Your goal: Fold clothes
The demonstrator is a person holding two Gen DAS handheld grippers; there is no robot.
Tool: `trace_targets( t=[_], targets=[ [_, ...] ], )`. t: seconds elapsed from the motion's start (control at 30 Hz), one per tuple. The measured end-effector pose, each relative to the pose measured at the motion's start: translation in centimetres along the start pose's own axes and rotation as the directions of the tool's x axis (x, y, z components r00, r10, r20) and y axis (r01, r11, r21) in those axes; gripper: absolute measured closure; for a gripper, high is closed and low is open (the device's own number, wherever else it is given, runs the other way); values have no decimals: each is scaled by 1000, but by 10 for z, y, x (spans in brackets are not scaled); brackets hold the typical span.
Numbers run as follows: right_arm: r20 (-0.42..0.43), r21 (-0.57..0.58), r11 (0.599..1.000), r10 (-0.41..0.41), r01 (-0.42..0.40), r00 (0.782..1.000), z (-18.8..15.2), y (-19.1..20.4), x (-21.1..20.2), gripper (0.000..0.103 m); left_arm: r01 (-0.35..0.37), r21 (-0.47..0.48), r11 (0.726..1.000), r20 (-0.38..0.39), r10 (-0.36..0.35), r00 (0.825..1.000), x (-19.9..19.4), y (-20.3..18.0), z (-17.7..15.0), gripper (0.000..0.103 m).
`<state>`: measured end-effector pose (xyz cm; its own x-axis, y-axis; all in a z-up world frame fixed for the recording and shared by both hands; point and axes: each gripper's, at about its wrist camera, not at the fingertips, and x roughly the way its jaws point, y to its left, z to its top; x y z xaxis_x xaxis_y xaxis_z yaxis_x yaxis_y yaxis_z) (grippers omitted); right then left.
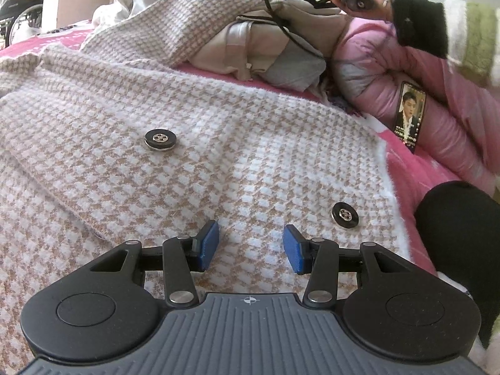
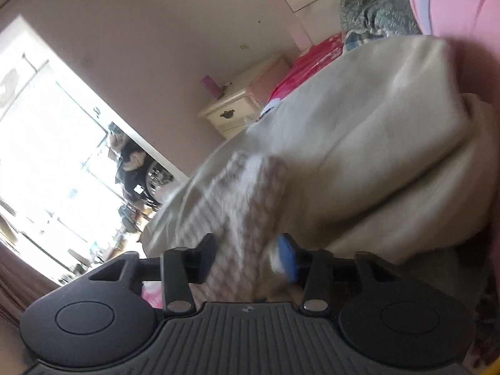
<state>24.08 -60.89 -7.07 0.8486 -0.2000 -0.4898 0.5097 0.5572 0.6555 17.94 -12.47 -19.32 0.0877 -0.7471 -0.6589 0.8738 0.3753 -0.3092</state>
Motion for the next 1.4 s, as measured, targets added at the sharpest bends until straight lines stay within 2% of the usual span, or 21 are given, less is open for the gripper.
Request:
trace_targets(
  t=[0.27, 0.33, 0.4, 0.47, 0.57, 0.67, 0.77, 0.97, 1.07, 1.23, 1.4],
  targets=[
    [4, -27, 998, -62, 62, 998, 22, 3, 54, 48, 88, -109, 990, 41, -84, 996, 0, 21, -1, 58],
    [-2, -58, 996, -65, 64, 998, 24, 9, 62, 57, 103, -125, 987, 47, -98, 994, 1, 24, -1, 58],
    [9, -120, 990, -73, 73, 997, 24, 23, 63, 83, 113, -137, 984, 52, -107, 993, 1, 27, -2, 58],
    [47, -221, 972, -67, 76, 997, 25, 42, 58, 85, 115, -143, 983, 52, -108, 993, 1, 27, -2, 59],
    [139, -370, 922, -62, 110, 988, 32, 73, 47, 87, 107, -152, 983, 46, -101, 994, 0, 28, -1, 62],
    [204, -376, 910, -101, 173, 974, 48, 83, 44, 87, 104, -155, 982, 42, -99, 994, -1, 28, -2, 62],
    [235, -387, 885, -176, 258, 956, 58, 85, 50, 88, 107, -156, 982, 40, -102, 994, -1, 30, -2, 62],
    [231, -376, 858, -280, 351, 932, 53, 75, 71, 87, 131, -178, 975, 44, -125, 991, 0, 37, -3, 62],
    [232, -346, 877, -263, 332, 936, 48, 74, 69, 87, 131, -170, 977, 45, -125, 991, -1, 36, -3, 62],
    [235, -367, 890, -194, 272, 952, 43, 89, 48, 87, 145, -191, 971, 45, -139, 989, -1, 39, -1, 62],
    [207, -487, 858, -67, 162, 976, 28, 135, 14, 87, 137, -212, 968, 51, -129, 990, -2, 40, 1, 62]
  ],
)
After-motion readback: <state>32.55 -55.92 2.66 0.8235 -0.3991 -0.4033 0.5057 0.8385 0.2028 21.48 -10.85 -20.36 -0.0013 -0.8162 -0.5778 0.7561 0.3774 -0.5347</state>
